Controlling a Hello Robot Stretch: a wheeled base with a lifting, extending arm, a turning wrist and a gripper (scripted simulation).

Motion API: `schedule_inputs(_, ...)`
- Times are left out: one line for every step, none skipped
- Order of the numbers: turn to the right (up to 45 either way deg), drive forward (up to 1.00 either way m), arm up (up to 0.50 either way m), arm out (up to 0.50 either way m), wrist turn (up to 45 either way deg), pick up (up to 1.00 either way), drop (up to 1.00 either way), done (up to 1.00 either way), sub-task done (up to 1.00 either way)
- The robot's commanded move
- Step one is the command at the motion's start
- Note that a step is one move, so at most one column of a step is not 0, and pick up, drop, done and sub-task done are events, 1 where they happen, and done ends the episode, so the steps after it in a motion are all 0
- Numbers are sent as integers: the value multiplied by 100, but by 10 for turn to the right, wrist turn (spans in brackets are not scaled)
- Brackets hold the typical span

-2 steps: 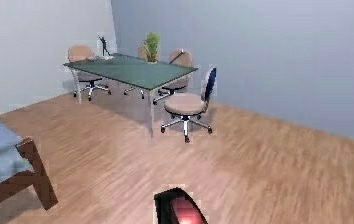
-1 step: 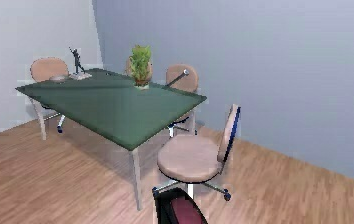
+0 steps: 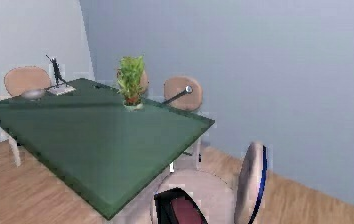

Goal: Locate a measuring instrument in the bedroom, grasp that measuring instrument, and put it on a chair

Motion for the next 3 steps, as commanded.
schedule_inputs(450,0,0,0,0,0,0,0,0)
schedule_inputs(-420,0,0,0,0,0,0,0,0)
schedule_inputs(390,0,0,0,0,0,0,0,0)
